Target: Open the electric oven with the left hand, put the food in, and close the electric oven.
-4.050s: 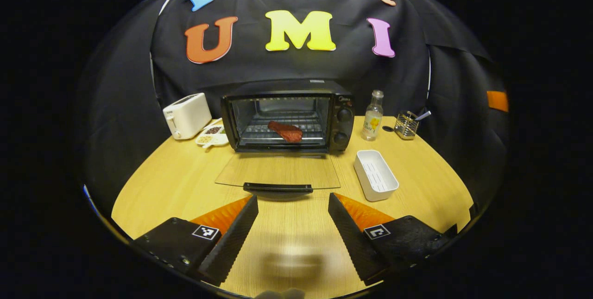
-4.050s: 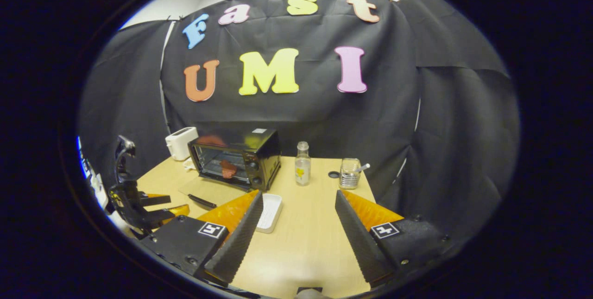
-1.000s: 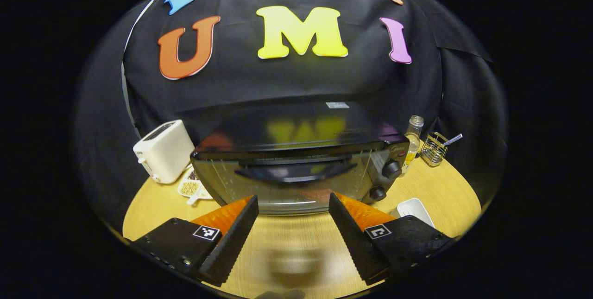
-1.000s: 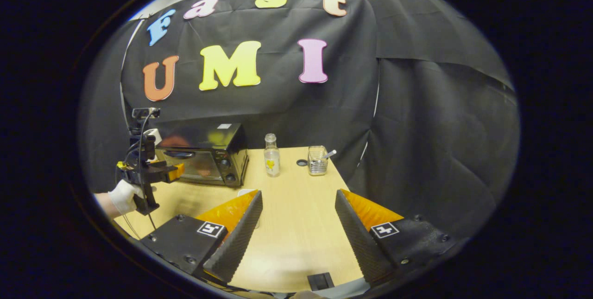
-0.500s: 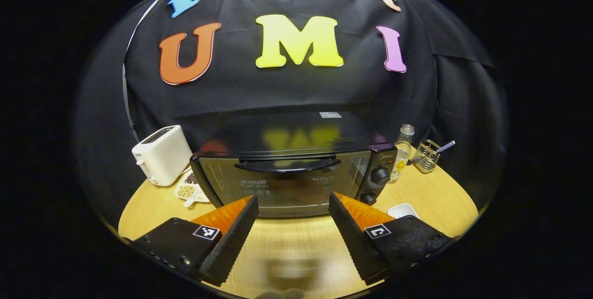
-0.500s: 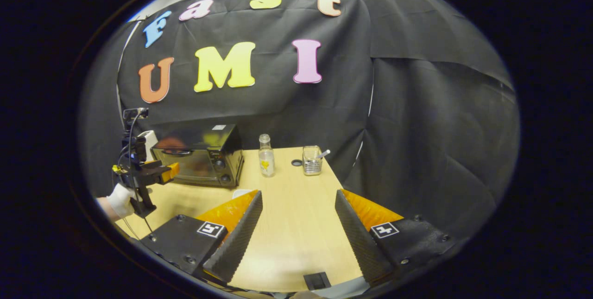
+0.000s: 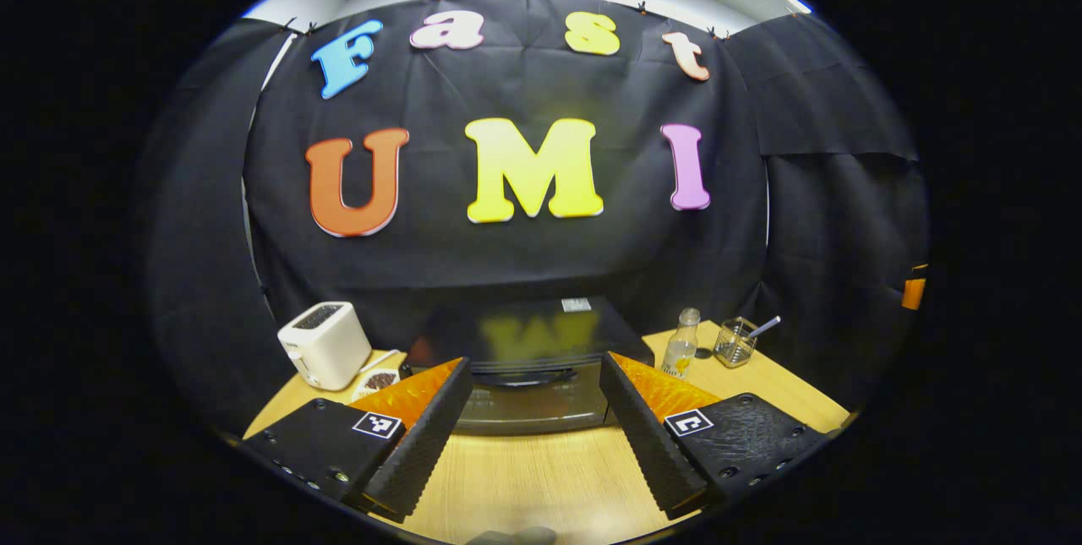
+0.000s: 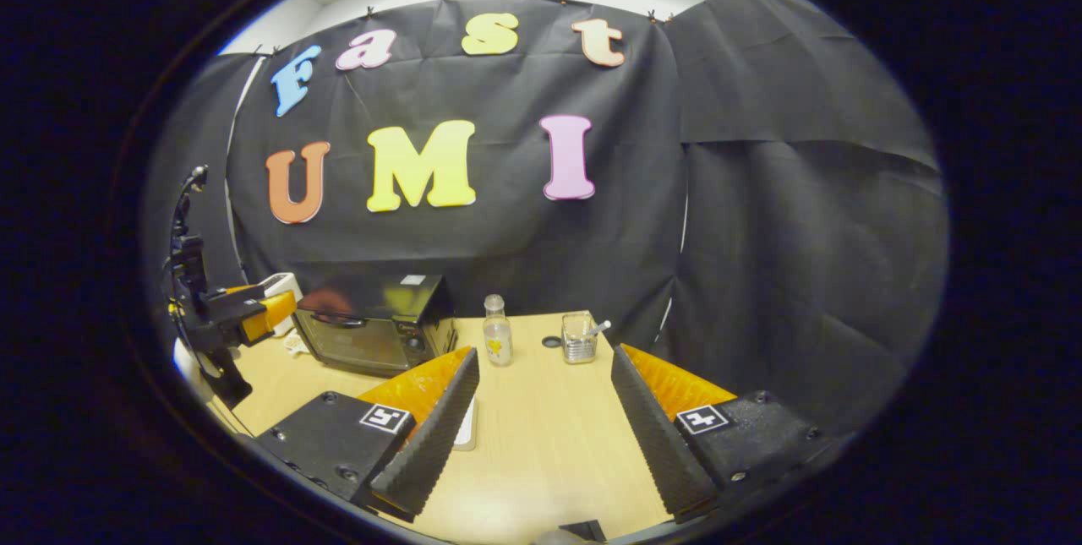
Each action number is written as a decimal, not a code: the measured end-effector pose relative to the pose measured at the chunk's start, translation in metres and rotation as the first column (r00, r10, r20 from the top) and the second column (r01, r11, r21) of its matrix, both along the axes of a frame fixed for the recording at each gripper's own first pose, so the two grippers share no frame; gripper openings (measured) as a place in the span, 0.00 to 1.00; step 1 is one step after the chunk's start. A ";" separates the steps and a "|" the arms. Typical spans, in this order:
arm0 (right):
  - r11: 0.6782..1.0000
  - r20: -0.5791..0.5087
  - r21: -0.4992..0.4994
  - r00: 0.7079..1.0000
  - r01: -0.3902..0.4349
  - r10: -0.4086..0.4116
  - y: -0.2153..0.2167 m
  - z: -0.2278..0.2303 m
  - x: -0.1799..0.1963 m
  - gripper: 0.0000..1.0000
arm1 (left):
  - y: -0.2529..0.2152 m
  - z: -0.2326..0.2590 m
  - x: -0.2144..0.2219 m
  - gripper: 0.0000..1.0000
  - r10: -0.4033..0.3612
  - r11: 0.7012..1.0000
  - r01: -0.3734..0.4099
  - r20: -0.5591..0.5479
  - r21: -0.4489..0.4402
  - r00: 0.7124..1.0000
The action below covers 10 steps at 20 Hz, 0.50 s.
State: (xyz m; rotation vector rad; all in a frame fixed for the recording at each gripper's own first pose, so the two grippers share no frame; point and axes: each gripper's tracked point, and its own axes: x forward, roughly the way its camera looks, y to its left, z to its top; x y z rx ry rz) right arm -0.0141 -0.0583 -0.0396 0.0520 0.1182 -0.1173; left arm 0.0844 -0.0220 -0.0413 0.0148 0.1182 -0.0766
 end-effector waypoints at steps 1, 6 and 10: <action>1.000 0.018 -0.017 1.000 -0.006 0.006 -0.002 0.006 -0.004 1.00 | 0.001 0.013 -0.014 0.97 0.005 1.000 -0.005 0.024 -0.001 1.000; 0.999 0.104 -0.023 0.993 -0.045 0.047 -0.009 0.030 -0.025 1.00 | 0.005 0.059 -0.078 0.97 0.050 0.999 -0.047 0.094 -0.027 0.994; 0.994 0.115 -0.027 0.987 -0.108 0.110 -0.013 0.024 -0.034 1.00 | 0.007 0.069 -0.120 0.96 0.116 0.993 -0.112 0.136 -0.034 0.984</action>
